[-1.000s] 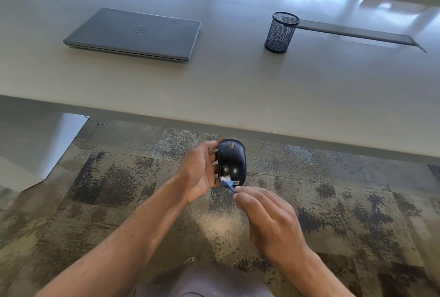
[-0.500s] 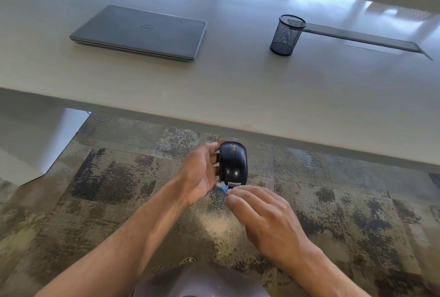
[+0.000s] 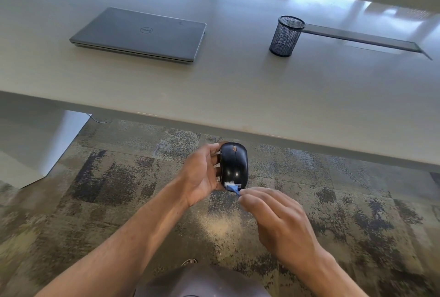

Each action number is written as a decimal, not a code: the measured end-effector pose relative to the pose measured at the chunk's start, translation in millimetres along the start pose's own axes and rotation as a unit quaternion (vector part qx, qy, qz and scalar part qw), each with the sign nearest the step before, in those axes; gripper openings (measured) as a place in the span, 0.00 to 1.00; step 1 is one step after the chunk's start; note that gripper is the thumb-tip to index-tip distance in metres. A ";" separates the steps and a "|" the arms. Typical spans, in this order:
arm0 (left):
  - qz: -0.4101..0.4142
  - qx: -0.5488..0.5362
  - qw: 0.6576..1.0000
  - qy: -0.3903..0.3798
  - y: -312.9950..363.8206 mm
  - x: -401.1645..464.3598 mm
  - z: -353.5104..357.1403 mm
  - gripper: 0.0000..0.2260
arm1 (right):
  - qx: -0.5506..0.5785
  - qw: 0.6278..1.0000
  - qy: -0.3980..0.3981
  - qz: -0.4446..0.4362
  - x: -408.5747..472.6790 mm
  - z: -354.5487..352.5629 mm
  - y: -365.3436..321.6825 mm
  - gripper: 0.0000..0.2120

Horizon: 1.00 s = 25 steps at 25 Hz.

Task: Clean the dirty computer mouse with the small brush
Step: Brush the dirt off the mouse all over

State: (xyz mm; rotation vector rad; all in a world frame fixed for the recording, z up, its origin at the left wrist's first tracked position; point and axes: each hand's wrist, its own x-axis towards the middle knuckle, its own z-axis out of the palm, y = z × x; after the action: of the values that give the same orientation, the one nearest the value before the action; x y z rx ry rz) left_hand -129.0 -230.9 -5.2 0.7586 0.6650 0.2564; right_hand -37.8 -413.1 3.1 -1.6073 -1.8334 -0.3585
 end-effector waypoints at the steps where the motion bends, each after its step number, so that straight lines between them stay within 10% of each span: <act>1: -0.002 0.001 1.000 -0.003 0.3 0.4 0.7 0.19 | 0.005 1.000 0.010 0.004 2.1 -2.1 3.1 0.07; 8: -0.009 0.013 1.000 -0.014 0.0 1.3 3.9 0.19 | -0.028 0.996 0.048 0.067 9.3 -8.9 26.6 0.21; 25: -0.011 0.018 1.000 -0.018 0.2 -4.0 -0.7 0.19 | 0.007 1.000 0.000 -0.018 7.7 -0.8 19.2 0.06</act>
State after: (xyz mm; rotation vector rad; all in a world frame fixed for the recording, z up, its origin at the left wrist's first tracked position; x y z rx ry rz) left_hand -132.5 -232.1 -3.5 0.7878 0.6446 0.2101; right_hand -19.4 -403.8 4.4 -1.5667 -1.8613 -0.3609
